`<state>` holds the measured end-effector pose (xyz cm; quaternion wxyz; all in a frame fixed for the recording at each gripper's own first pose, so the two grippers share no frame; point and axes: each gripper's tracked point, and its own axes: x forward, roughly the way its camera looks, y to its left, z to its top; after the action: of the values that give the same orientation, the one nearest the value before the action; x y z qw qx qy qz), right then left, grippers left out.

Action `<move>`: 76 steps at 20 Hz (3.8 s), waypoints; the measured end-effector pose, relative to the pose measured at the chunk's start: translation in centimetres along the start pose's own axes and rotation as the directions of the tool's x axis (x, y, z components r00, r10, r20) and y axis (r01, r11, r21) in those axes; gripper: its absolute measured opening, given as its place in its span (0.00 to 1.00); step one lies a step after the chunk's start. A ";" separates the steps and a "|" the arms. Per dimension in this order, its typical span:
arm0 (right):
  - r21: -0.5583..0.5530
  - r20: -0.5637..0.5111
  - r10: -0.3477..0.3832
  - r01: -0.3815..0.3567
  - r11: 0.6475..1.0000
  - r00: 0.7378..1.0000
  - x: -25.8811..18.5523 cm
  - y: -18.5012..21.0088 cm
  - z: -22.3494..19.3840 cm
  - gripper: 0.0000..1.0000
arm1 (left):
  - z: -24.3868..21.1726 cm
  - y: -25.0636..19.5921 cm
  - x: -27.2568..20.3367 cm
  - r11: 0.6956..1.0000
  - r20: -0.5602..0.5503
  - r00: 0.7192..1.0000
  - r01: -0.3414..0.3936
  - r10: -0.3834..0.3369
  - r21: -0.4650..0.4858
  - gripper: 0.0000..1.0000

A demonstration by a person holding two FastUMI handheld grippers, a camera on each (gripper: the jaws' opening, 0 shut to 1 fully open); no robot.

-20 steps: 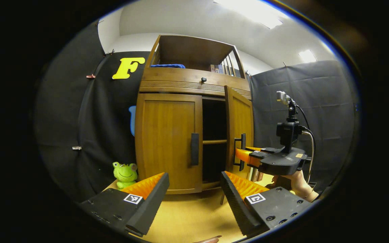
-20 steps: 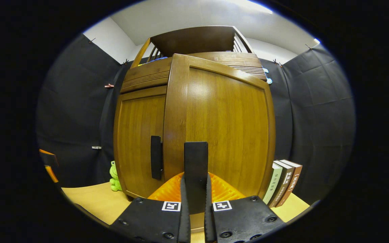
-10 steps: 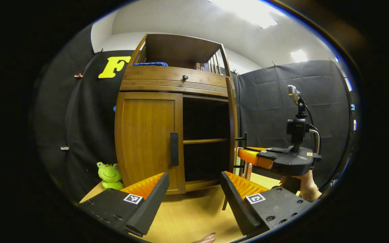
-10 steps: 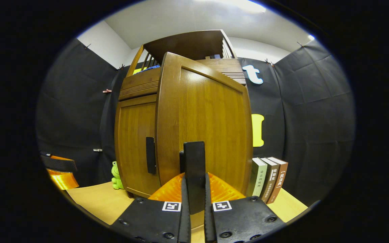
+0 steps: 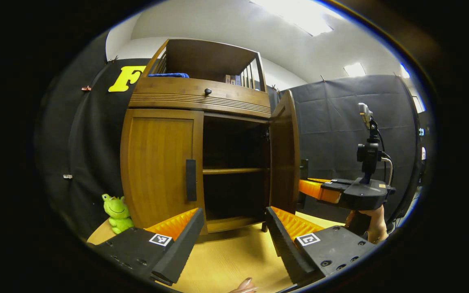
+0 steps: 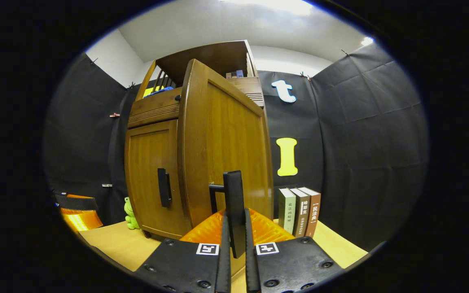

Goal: Open the right door of the double-door shoe cabinet with the right hand, and open the left door with the left hand.

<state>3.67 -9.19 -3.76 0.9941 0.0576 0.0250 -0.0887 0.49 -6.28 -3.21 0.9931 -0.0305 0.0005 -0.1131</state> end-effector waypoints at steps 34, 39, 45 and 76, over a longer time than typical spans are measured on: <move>-0.121 0.043 -0.203 0.206 0.971 0.978 -12.3 -11.7 1.1 0.85 | -0.1 8.6 13.9 0.974 0.105 0.970 -0.224 0.220 0.029 0.95; -0.111 0.048 -0.225 0.229 0.967 0.973 -13.0 -12.6 0.1 0.84 | -0.8 12.1 18.3 0.953 0.125 0.950 -0.295 0.285 0.071 0.95; -0.138 0.049 -0.245 0.250 0.958 0.968 -13.0 -13.8 -0.7 0.84 | -2.0 15.8 21.9 0.939 0.139 0.930 -0.344 0.340 0.009 0.87; -0.063 -0.027 -0.037 0.035 0.997 0.999 -9.5 -4.2 -3.2 0.84 | -2.6 15.5 11.0 0.978 0.082 0.975 -0.208 0.208 -0.002 0.31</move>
<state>-6.53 -11.27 -6.87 0.9932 0.0273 0.0427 -0.1048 14.68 6.14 -6.71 0.9988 -0.0317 -0.0374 -0.0073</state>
